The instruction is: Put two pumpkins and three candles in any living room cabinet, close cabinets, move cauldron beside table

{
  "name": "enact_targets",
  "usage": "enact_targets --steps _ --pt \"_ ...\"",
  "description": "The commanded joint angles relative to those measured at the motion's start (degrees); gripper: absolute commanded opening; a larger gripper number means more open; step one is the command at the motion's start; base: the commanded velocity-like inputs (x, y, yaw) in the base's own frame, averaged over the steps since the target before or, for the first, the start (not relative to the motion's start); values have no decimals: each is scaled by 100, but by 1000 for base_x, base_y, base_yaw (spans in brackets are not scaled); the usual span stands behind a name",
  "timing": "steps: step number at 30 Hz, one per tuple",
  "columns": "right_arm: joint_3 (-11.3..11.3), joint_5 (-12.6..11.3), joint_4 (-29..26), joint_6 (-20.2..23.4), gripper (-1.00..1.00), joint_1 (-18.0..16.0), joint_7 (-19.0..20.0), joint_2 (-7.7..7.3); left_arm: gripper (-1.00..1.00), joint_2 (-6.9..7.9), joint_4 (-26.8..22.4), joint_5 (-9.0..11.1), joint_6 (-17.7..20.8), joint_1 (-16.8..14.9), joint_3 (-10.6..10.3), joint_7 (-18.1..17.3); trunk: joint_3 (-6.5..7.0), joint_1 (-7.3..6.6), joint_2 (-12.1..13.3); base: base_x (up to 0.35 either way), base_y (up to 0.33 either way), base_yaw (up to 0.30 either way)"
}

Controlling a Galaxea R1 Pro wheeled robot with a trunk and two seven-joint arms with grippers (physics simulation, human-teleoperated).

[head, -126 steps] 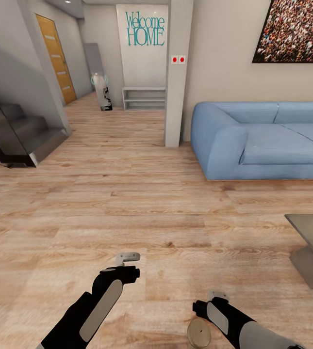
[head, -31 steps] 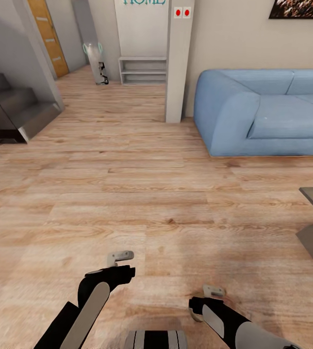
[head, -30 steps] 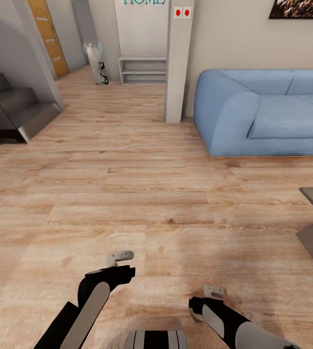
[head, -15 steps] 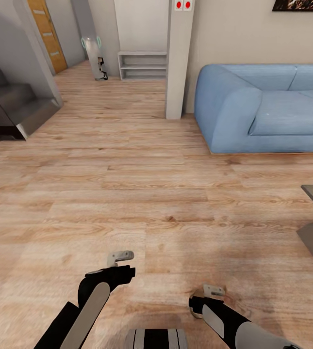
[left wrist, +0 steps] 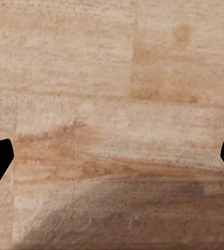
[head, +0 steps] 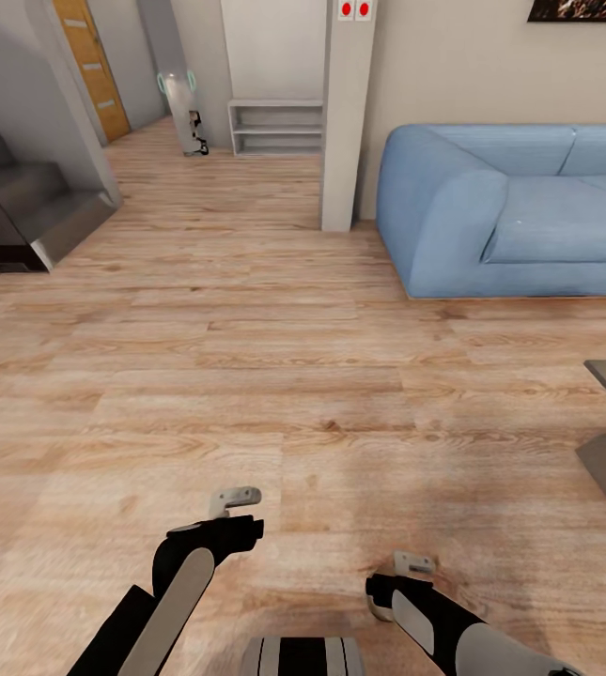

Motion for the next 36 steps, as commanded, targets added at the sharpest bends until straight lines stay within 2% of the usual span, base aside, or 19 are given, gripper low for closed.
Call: enact_targets --steps 1,18,21,36 --pt "45 -33 -12 26 100 -3 -41 -3 100 5 -5 53 4 -5 -12 60 -4 -1 -2 7 0 0" --pt "42 -32 -12 26 100 -3 -41 -3 100 -4 -3 53 4 -5 -5 60 -4 -1 -2 9 0 0" --pt "42 -33 -12 26 100 -3 -41 -3 100 -4 -3 53 4 -5 -4 60 -70 7 -6 0 0 0" --pt "40 -33 -12 17 100 -3 -41 -3 100 -18 -5 53 4 -5 -11 60 -115 12 -8 0 0 0"
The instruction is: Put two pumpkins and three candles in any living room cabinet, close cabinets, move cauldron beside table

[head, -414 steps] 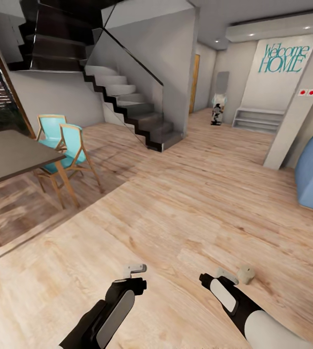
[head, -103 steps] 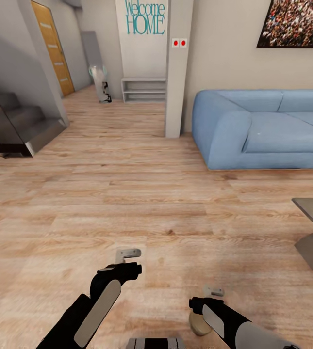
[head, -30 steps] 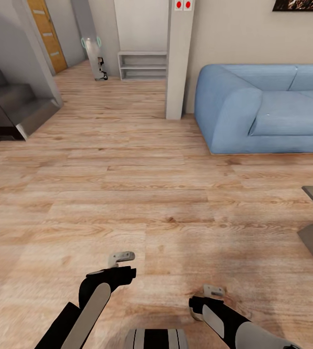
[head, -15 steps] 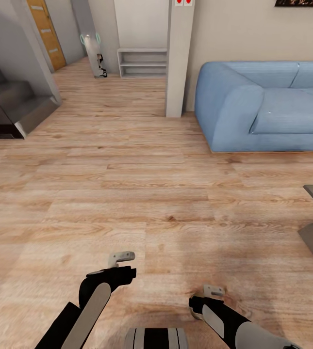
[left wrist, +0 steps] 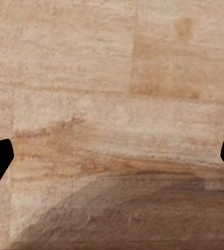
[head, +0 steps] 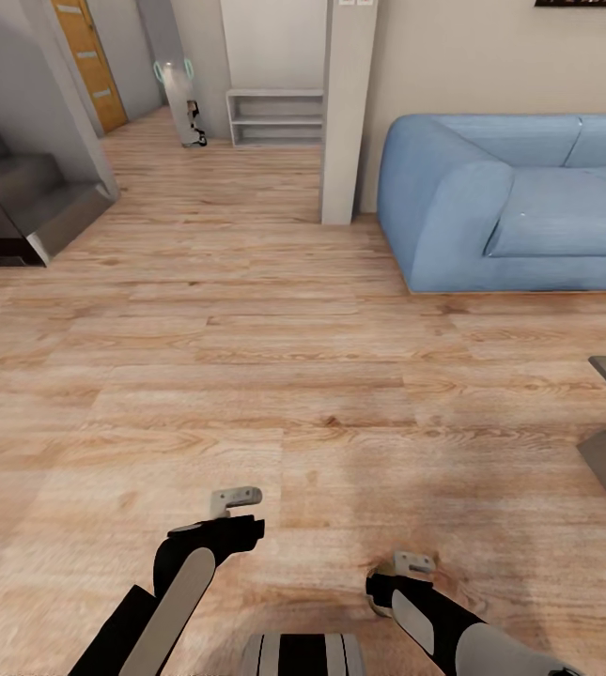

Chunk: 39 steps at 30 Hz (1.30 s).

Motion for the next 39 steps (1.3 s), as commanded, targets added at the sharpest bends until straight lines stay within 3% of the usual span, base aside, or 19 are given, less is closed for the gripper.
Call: enact_targets --steps 1,17,18,39 --pt "45 -33 -12 26 100 -3 -41 -4 100 3 -5 52 6 -5 -8 58 -26 2 -3 0 0 0" --pt "46 -33 -12 17 100 -3 -41 1 100 1 -5 52 6 -5 -10 59 -48 4 -4 0 0 0" --pt "47 -33 -12 17 -100 -3 -41 2 100 1 -5 52 6 -5 -10 59 -48 4 -4 0 0 0" --pt "44 -33 -12 -1 -100 -3 -41 -3 100 4 -5 52 6 -5 -9 58 18 -4 0 0 0 0"
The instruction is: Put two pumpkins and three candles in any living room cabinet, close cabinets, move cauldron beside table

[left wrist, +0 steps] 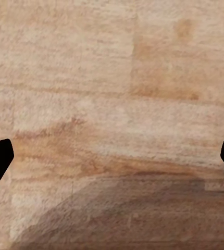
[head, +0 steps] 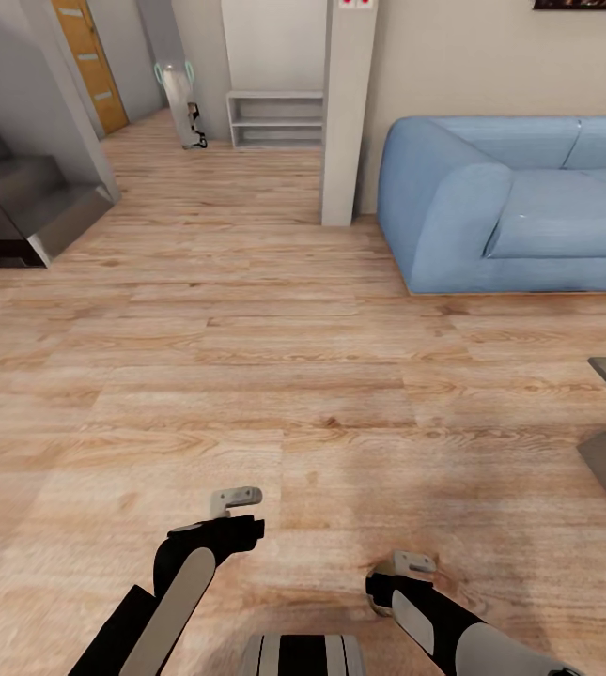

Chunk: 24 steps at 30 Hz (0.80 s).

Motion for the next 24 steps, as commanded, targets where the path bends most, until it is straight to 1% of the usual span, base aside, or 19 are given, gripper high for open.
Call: enact_targets --steps 1,10,24 --pt "45 -39 -12 24 -100 -3 -42 -4 100 2 -6 52 6 -5 -11 58 -4 -1 -2 0 0 0" --pt "45 -39 -15 24 -100 -3 -42 -4 100 9 -6 52 6 -5 -3 58 -4 -1 -2 0 0 0" --pt "45 -37 -20 10 -100 -3 -34 -11 100 9 -6 52 6 -5 -7 58 306 -37 17 0 0 0"
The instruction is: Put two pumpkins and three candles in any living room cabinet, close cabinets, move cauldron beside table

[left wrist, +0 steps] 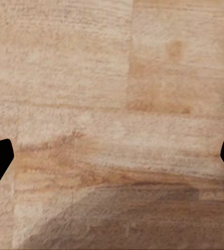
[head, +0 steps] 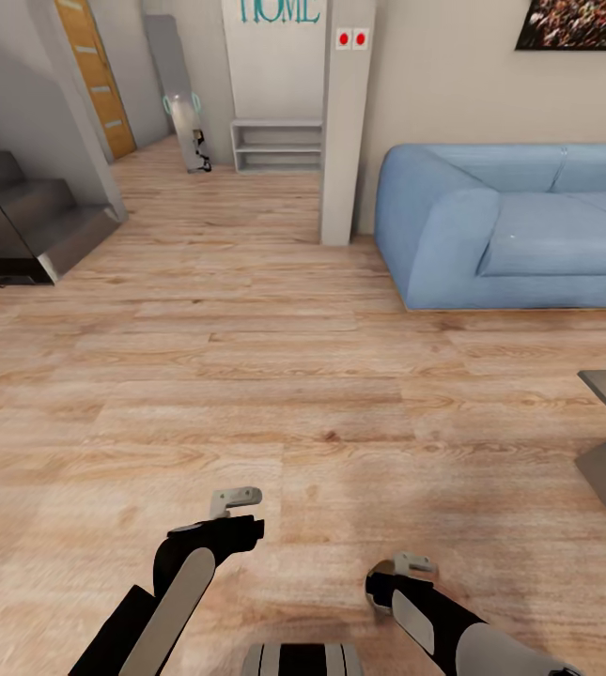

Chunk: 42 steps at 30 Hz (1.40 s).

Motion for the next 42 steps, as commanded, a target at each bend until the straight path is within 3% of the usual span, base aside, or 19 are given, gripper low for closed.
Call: enact_targets --steps 1,23,36,39,42 --pt "44 -48 -11 22 -100 -2 -40 -4 100 4 -6 53 6 -5 -12 59 19 -3 0 0 0 0" --pt "21 -78 -81 -47 -100 -2 -49 -13 100 13 3 68 6 -5 50 59 506 -61 32 0 0 0" --pt "-6 -100 -101 0 -100 -2 -54 -37 100 34 110 55 76 -8 79 59 739 -347 553 0 0 0" --pt "-22 -132 -100 88 -100 -2 -63 -38 100 36 128 38 216 -14 217 59 793 -413 673 0 0 0" --pt "-45 -142 -177 743 -100 -2 -70 -14 100 46 258 11 337 -57 535 60 847 -478 794 0 0 0"
